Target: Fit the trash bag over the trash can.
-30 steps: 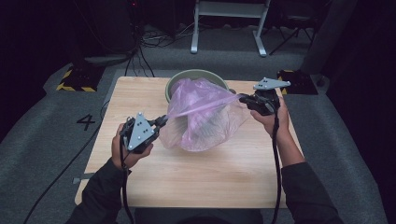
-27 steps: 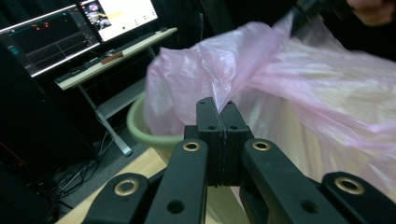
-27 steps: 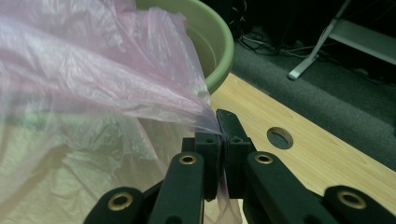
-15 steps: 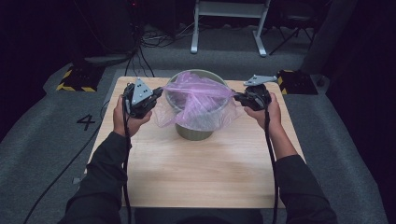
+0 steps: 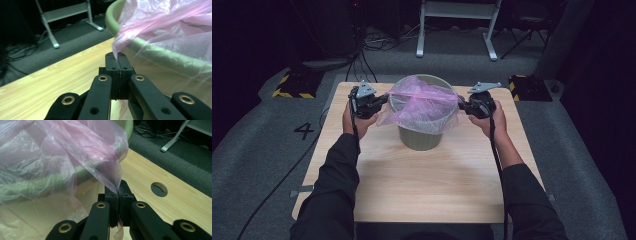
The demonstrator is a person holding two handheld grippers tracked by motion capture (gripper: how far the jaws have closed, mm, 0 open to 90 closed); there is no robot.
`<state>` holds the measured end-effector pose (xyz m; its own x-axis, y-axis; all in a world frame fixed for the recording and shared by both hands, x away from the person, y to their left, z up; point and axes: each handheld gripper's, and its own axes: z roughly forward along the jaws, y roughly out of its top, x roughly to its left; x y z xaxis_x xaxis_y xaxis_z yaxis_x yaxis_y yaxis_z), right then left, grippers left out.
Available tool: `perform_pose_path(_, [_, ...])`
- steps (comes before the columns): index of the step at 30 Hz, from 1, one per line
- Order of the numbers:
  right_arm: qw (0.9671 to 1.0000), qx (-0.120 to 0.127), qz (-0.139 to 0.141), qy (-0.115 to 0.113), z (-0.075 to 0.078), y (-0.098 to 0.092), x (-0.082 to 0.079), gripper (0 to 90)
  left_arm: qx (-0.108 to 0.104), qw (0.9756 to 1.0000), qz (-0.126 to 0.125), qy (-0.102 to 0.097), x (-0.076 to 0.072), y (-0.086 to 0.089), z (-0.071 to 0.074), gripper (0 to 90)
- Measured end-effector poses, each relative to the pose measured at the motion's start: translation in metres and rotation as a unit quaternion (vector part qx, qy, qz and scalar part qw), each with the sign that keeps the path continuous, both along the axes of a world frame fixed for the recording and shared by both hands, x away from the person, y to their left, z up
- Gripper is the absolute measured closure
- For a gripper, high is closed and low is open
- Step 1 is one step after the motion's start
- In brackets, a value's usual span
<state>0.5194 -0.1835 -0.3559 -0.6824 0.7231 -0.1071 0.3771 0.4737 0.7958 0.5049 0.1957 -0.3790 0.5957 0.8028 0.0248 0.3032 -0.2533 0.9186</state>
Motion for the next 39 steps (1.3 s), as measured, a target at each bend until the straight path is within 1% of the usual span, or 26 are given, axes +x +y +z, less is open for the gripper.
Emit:
perform_pose_path(2, [1.0000, 0.001, 0.001, 0.001, -0.001, -0.001, 0.000, 89.4, -0.003, 1.0000, -0.008, 0.003, 0.000, -0.002, -0.001, 89.8])
perform_pose_path(5, [0.9998, 0.013, 0.009, 0.006, -0.005, -0.002, -0.001, 89.7, -0.010, 0.9995, -0.028, 0.010, 0.000, -0.003, -0.003, 89.8])
perform_pose_path(7, [0.9996, 0.020, 0.021, 0.006, -0.006, -0.003, -0.003, 89.8, -0.009, 0.9991, -0.038, 0.013, -0.002, -0.003, -0.003, 89.9])
perform_pose_path(9, [0.9992, 0.024, 0.032, 0.004, -0.008, -0.004, -0.007, 89.9, -0.016, 0.9983, -0.055, 0.015, -0.005, -0.002, -0.005, 89.9])
perform_pose_path(10, [0.9988, 0.029, 0.039, 0.005, -0.009, -0.005, -0.009, 90.0, -0.015, 0.9979, -0.062, 0.015, -0.007, -0.002, -0.005, 89.9])
perform_pose_path(12, [0.9985, 0.029, 0.047, 0.002, -0.010, -0.007, -0.014, 90.0, -0.011, 0.9972, -0.073, 0.011, -0.011, -0.003, -0.005, 89.9])
perform_pose_path(14, [0.9982, 0.031, 0.051, -0.001, -0.011, -0.011, -0.018, 90.0, -0.012, 0.9966, -0.081, 0.008, -0.017, -0.005, -0.006, 89.9])
perform_pose_path(15, [0.9979, 0.036, 0.054, 0.002, -0.012, -0.013, -0.020, 90.0, -0.012, 0.9963, -0.085, 0.006, -0.020, -0.006, -0.006, 89.9])
perform_pose_path(17, [0.9974, 0.038, 0.061, 0.003, -0.014, -0.017, -0.025, 90.0, -0.004, 0.9955, -0.095, 0.003, -0.027, -0.007, -0.006, 89.9])
perform_pose_path(19, [0.9970, 0.043, 0.065, 0.005, -0.016, -0.021, -0.030, 90.0, 0.000, 0.9951, -0.099, -0.004, -0.034, -0.010, -0.006, 90.0])
perform_pose_path(22, [0.9970, 0.037, 0.068, -0.005, -0.017, -0.025, -0.041, 90.0, -0.004, 0.9940, -0.109, -0.008, -0.045, -0.013, -0.008, 89.9])
perform_pose_path(23, [0.9967, 0.037, 0.071, -0.006, -0.017, -0.028, -0.045, 90.0, -0.004, 0.9940, -0.109, -0.008, -0.045, -0.013, -0.008, 90.0])
perform_pose_path(24, [0.9967, 0.034, 0.072, -0.010, -0.018, -0.030, -0.049, 90.0, 0.002, 0.9927, -0.120, -0.014, -0.053, -0.016, -0.008, 90.0])
perform_pose_path(25, [0.9965, 0.035, 0.076, -0.010, -0.018, -0.033, -0.053, 89.9, 0.006, 0.9924, -0.121, -0.020, -0.057, -0.018, -0.009, 89.9])
perform_pose_path(26, [0.9963, 0.037, 0.078, -0.008, -0.018, -0.036, -0.056, 90.0, 0.008, 0.9918, -0.125, -0.022, -0.062, -0.019, -0.008, 89.9])
perform_pose_path(27, [0.9965, 0.033, 0.076, -0.011, -0.019, -0.040, -0.059, 90.0, 0.011, 0.9915, -0.128, -0.024, -0.066, -0.019, -0.008, 89.9])
perform_pose_path(29, [0.9968, 0.025, 0.075, -0.015, -0.019, -0.046, -0.067, 90.0, 0.017, 0.9913, -0.127, -0.032, -0.073, -0.016, -0.008, 89.9])
perform_pose_path(31, [0.9970, 0.022, 0.073, -0.015, -0.019, -0.052, -0.073, 90.0, 0.007, 0.9919, -0.120, -0.040, -0.078, -0.008, -0.006, 89.9])
perform_pose_path(32, [0.9971, 0.018, 0.071, -0.022, -0.018, -0.055, -0.076, 90.0, -0.004, 0.9922, -0.117, -0.043, -0.080, -0.004, -0.004, 89.8])
perform_pose_path(33, [0.9971, 0.018, 0.070, -0.026, -0.016, -0.056, -0.079, 89.8, -0.009, 0.9924, -0.114, -0.045, -0.081, -0.001, 0.000, 89.5])
perform_pose_path(34, [0.9969, 0.020, 0.069, -0.030, -0.014, -0.058, -0.081, 89.1, -0.007, 0.9929, -0.107, -0.052, -0.081, 0.000, 0.003, 88.1])
perform_pose_path(35, [0.9969, 0.018, 0.065, -0.039, -0.011, -0.059, -0.083, 87.5, -0.003, 0.9933, -0.099, -0.059, -0.082, 0.002, 0.007, 85.0])
perform_pose_path(37, [0.9969, 0.012, 0.052, -0.057, -0.004, -0.059, -0.086, 82.2, -0.013, 0.9935, -0.094, -0.064, -0.080, 0.004, 0.015, 82.2])
perform_pose_path(38, [0.9970, 0.011, 0.047, -0.060, -0.001, -0.059, -0.086, 76.4, -0.014, 0.9938, -0.087, -0.067, -0.079, 0.003, 0.018, 80.5])
perform_pose_path(39, [0.9971, 0.012, 0.039, -0.064, 0.001, -0.059, -0.085, 71.4, -0.010, 0.9944, -0.074, -0.075, -0.077, 0.003, 0.022, 76.3])
